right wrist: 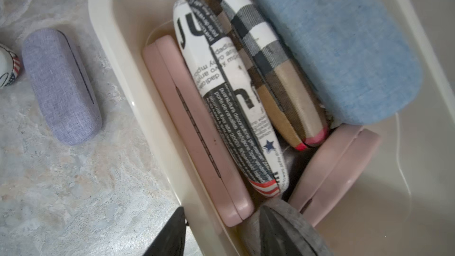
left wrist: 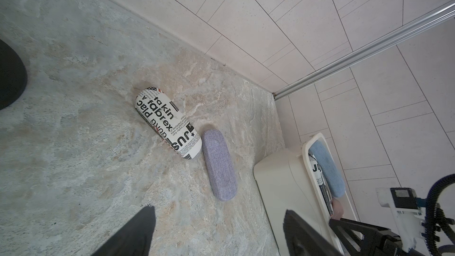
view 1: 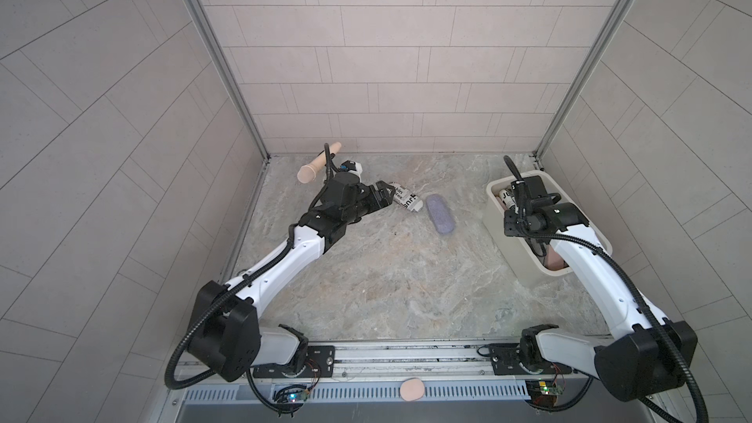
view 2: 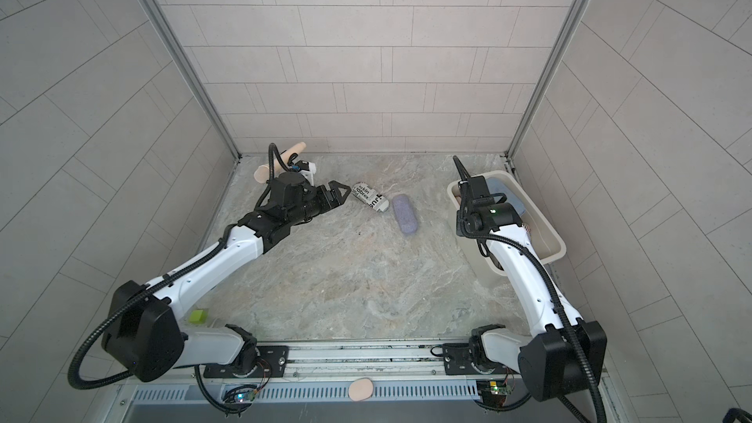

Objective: Put the glasses cases into the storage boxes
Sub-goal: Place the glasses case in the storage box, then move the storage box to the center of the board.

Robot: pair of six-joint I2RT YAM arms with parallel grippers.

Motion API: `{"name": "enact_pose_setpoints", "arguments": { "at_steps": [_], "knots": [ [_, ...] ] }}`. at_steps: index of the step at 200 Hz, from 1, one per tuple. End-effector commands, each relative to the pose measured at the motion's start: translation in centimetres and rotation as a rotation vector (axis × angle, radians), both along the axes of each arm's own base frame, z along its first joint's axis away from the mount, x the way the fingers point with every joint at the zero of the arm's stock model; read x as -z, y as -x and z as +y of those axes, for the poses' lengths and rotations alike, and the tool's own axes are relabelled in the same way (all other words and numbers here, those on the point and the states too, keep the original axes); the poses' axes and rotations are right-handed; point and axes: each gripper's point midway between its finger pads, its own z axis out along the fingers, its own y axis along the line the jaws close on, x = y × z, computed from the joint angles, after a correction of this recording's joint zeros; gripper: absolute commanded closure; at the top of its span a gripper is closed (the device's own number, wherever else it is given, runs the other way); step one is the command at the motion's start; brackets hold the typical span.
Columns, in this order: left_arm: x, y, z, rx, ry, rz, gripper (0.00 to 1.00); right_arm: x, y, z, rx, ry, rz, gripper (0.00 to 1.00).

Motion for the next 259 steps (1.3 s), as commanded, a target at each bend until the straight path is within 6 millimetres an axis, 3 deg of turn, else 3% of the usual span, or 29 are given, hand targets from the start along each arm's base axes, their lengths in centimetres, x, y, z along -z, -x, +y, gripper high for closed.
{"name": "enact_pose_setpoints", "arguments": {
  "at_steps": [1,20,42,92,126,192,211,225,246,259],
  "knots": [
    [-2.0,-0.1,0.1,-0.008,0.025,-0.052,0.12,1.7,0.8,0.0,0.004,0.0,0.104,0.53],
    [-2.1,-0.1,0.0,-0.001,0.027,-0.051,0.12,2.5,0.8,0.3,-0.003,-0.015,0.137,0.59],
    [-2.1,-0.1,0.1,-0.004,0.024,-0.052,0.12,2.7,0.7,1.1,-0.013,-0.057,0.14,0.73],
    [-2.1,-0.1,0.0,-0.001,0.027,-0.05,0.12,1.2,-2.4,6.4,-0.058,-0.178,-0.003,0.94],
    [-2.1,-0.1,0.1,-0.003,0.024,-0.053,0.12,0.5,-5.3,8.3,-0.02,-0.211,-0.105,0.97],
    [-2.1,-0.1,-0.1,0.005,0.024,-0.046,0.12,-0.5,-9.1,11.5,-0.052,-0.229,-0.116,0.98],
    [-1.8,-0.2,-0.1,0.002,0.015,-0.039,0.12,-0.2,-9.3,11.7,-0.06,-0.224,-0.098,0.95],
    [-1.5,-0.2,-0.2,0.005,0.015,-0.029,0.12,0.0,-9.0,11.9,-0.072,-0.228,-0.086,0.87],
    [-1.0,-0.3,-0.4,0.011,0.014,-0.012,0.12,-1.5,-8.3,12.3,-0.103,-0.229,-0.101,0.61],
    [-0.4,-0.4,-0.4,0.008,-0.001,0.007,0.12,-3.0,-7.7,12.7,-0.128,-0.233,-0.125,0.51]
  ]
}}
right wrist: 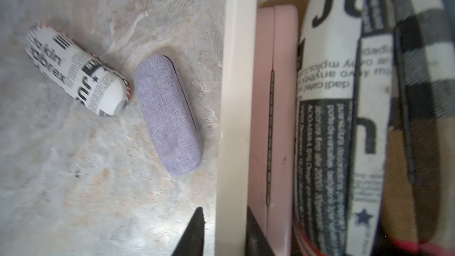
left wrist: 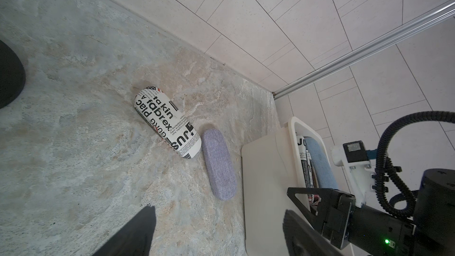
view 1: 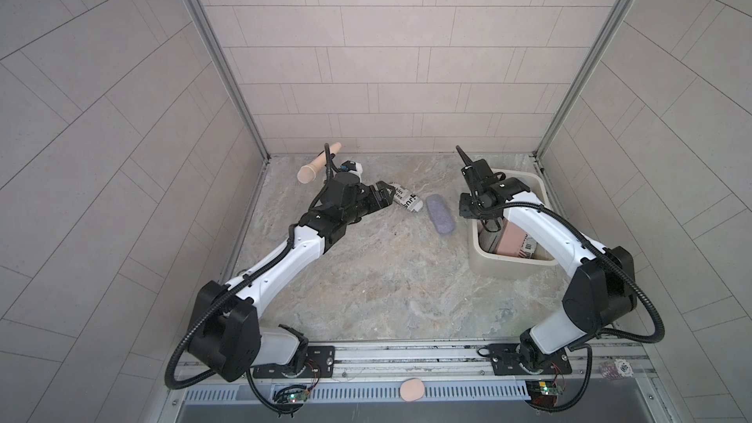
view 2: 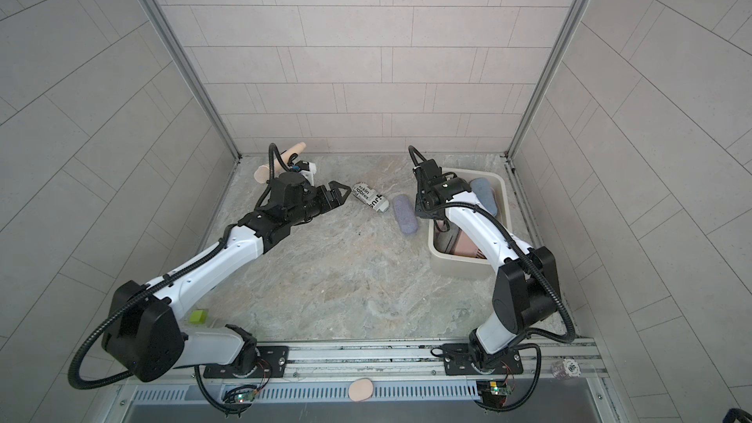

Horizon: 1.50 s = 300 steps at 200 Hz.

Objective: Put the glasses cases into the storage boxes
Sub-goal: Move the storage box to the center of the board, then pick up the glasses case at the center of the board.

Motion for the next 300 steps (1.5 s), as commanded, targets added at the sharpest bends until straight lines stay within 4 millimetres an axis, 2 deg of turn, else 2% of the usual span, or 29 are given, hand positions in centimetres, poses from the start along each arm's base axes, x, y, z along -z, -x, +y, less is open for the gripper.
{"name": "enact_pose_setpoints", "arguments": {
  "at_steps": [1,32,64,86,105,125,165,182,217,278,300],
  "knots": [
    [-0.5,-0.4,-0.3,0.002,-0.003,0.005,0.12,-4.7,0.1,1.4,-0.05,-0.045,-0.118,0.51],
    [0.8,0.0,-0.5,-0.01,-0.118,0.02,0.09,-8.4,2.3,1.2,-0.092,-0.042,-0.189,0.41],
    [2.8,0.7,-2.0,0.022,-0.298,0.036,0.08,-9.8,5.7,-0.6,-0.098,-0.043,-0.262,0.4],
    [5.0,1.2,-4.3,0.052,-0.424,0.085,0.04,-9.9,8.0,-2.3,-0.066,-0.048,-0.346,0.37],
    [6.8,1.5,-6.4,0.083,-0.508,0.138,0.0,-10.2,9.7,-4.2,-0.015,-0.034,-0.434,0.19],
    [8.6,1.5,-9.1,0.112,-0.523,0.188,0.0,-10.1,11.0,-5.7,0.021,-0.012,-0.466,0.14],
    [11.8,0.9,-15.2,0.183,-0.504,0.235,0.0,-10.0,11.9,-6.4,0.04,-0.008,-0.482,0.12],
    [13.0,-0.1,-16.7,0.186,-0.514,0.24,0.0,-10.3,12.2,-6.4,0.038,-0.033,-0.512,0.1],
    [16.1,-2.1,-18.0,0.159,-0.565,0.28,0.0,-10.2,12.3,-5.9,0.015,-0.057,-0.514,0.07],
    [19.5,-4.2,-19.7,0.153,-0.603,0.314,0.0,-10.5,12.4,-5.2,-0.018,-0.084,-0.517,0.04],
    [20.6,-4.6,-19.9,0.163,-0.591,0.322,0.06,-10.2,12.4,-5.1,-0.027,-0.083,-0.509,0.04]
  ]
}}
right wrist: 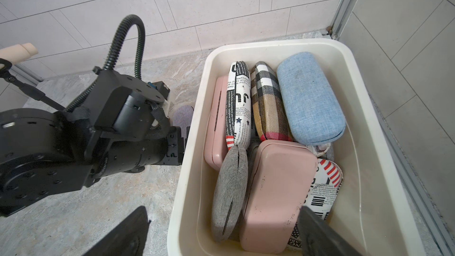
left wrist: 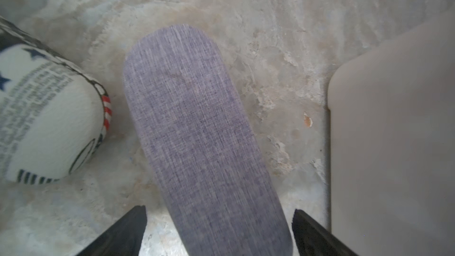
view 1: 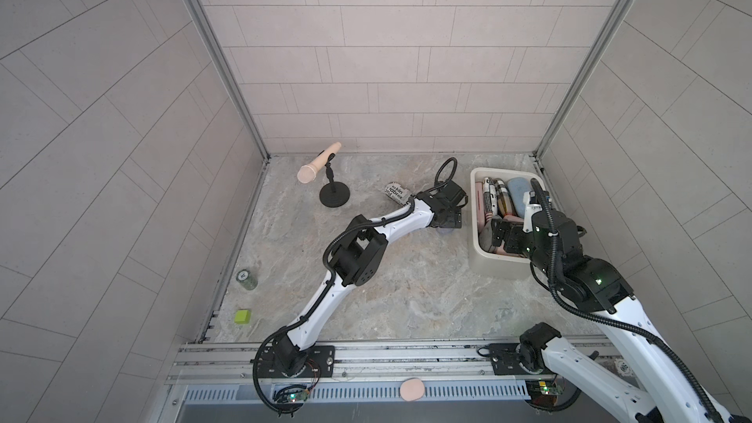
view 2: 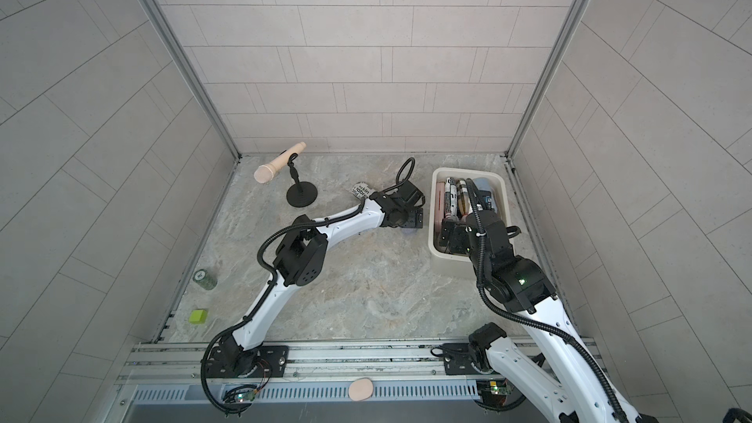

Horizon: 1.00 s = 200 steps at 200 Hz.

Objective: Put the glasses cases into the storage boxes
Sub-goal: Pick up the glasses case at the center of the board.

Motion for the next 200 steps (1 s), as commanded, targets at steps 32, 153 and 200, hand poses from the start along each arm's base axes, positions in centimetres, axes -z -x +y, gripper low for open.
{"name": "enact_pose_setpoints", "arguments": {
  "at_steps": [32,153,200],
  "knots": [
    [1.5,-0.6,1.2,0.002,-0.016,0.042,0.23,0.0,0.3,-0.1,-0.002,-0.005,-0.005,0.06],
    [-12.1,4.9,4.6,0.292,0.066,-0.131,0.44,-0.2,0.4,-0.5,0.037,-0.036,-0.019,0.09],
    [-17.5,8.7,6.6,0.404,0.205,-0.298,0.44,-1.1,-0.9,2.1,-0.048,-0.138,-0.054,0.22]
  ]
}}
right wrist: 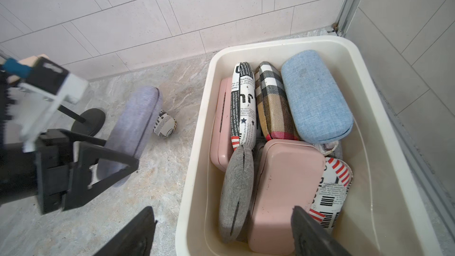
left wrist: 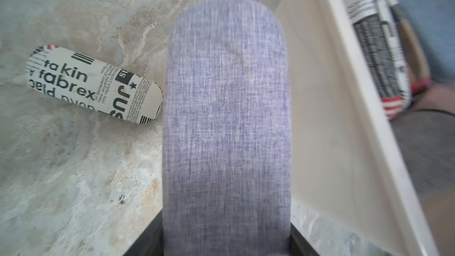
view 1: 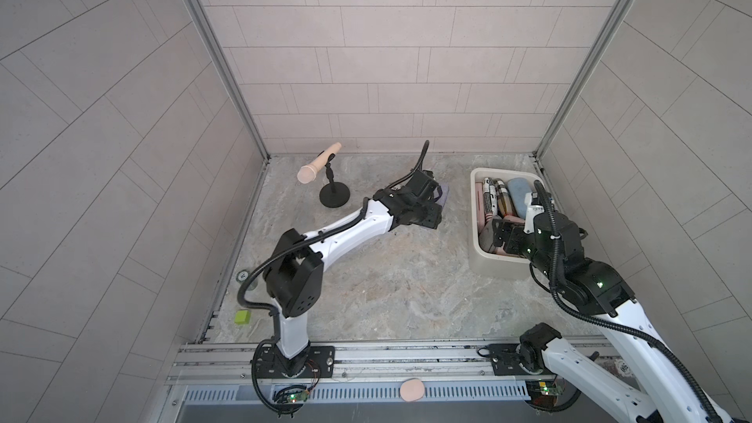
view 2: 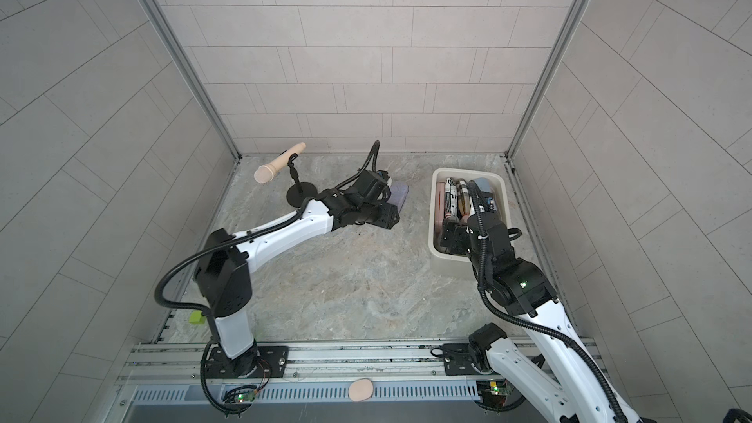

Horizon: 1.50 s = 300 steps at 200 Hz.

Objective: Put the glasses cases into the storage boxes
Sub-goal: Pick up the glasses case at the center of the board.

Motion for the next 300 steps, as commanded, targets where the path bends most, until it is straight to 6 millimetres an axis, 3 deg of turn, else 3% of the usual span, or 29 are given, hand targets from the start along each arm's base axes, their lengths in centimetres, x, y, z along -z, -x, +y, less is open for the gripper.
{"name": "enact_pose_setpoints", "arguments": {
  "at_steps": [1,25,50,69,87,131,224,262,300],
  "knots": [
    [-2.6,1.2,-0.1,0.101,0.089,-0.118,0.44,-1.1,-0.9,1.7,-0.049,-0.087,-0.04,0.23],
    [-5.2,2.1,1.3,0.071,0.225,-0.242,0.43,-2.2,-2.1,3.4,-0.079,-0.196,-0.074,0.34],
    [-7.4,3.1,2.5,0.018,0.376,-0.307,0.43,-3.1,-3.6,5.3,-0.124,-0.287,-0.109,0.35],
    [-8.9,3.5,3.1,0.003,0.422,-0.33,0.43,-3.6,-5.0,7.1,-0.168,-0.35,-0.112,0.23],
    [-9.5,4.0,2.9,0.021,0.458,-0.323,0.43,-4.3,-5.9,9.1,-0.237,-0.409,-0.095,0.2],
    [-9.6,4.4,2.5,0.031,0.493,-0.29,0.43,-4.8,-7.3,12.6,-0.345,-0.469,-0.073,0.19],
    [-9.6,4.8,1.7,0.059,0.542,-0.244,0.43,-4.8,-7.5,14.6,-0.391,-0.501,-0.066,0.25],
    [-9.6,4.9,1.4,0.071,0.55,-0.234,0.43,-4.7,-8.2,16.3,-0.432,-0.525,-0.045,0.38],
    [-9.5,4.9,1.3,0.075,0.553,-0.226,0.43,-5.1,-8.1,17.1,-0.451,-0.535,-0.052,0.4]
  ]
}}
